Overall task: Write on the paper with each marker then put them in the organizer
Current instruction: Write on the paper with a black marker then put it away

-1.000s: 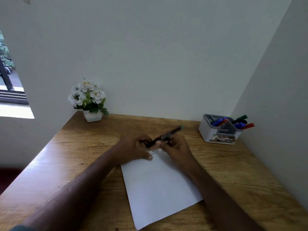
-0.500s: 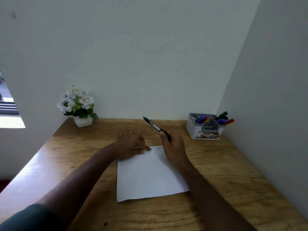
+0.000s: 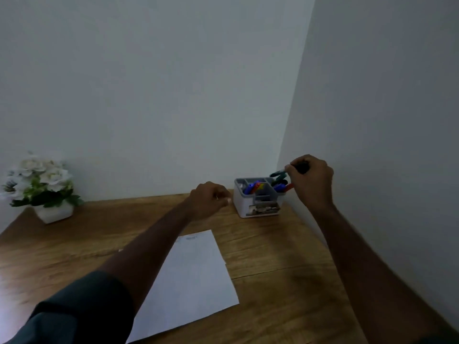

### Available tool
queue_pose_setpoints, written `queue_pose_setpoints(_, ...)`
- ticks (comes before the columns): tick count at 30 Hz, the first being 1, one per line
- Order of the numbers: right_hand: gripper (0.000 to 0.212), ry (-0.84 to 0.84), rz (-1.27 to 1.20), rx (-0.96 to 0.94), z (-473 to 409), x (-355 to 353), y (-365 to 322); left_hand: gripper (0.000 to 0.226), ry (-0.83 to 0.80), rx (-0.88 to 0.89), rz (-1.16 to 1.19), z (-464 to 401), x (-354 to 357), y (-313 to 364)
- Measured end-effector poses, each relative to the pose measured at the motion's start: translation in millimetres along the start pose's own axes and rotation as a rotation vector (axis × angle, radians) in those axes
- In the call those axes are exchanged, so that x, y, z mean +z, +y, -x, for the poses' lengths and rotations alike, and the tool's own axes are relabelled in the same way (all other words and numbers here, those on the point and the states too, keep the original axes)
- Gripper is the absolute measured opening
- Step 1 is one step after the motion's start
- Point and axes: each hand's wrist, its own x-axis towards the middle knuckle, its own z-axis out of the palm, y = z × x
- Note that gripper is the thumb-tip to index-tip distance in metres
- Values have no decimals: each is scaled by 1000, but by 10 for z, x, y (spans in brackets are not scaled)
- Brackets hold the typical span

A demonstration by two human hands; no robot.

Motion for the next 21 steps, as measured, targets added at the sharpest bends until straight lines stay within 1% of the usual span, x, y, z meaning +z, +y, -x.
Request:
queue_pose_setpoints(4,9,-92,75,21,-162,92,154,23,-12,-20,36,-72,128,44)
queue_pose_setpoints(8,11,-85,115,17,-342,139,204,21,-20,-28,62,-56,183,-25)
queue_pose_setpoints(10,13,-115,148,0,-413,157,199,20,-19,-31,59,-62,193,-63)
queue_pose_setpoints(14,10,-271,144,-72,-475,302,99,19,-5,-48,61,-88,190,-122)
queue_pose_setpoints(16,9,-368,198,-108,-475,415,24,18,0,-57,63,-92,183,-135)
queue_pose_setpoints(18,12,-471,240,-106,-468,513,-35,18,-2,-65,65,-98,172,-119)
queue_pose_setpoints(21,17,-576,223,-83,-449,640,-80,17,2,-71,74,-126,160,-94)
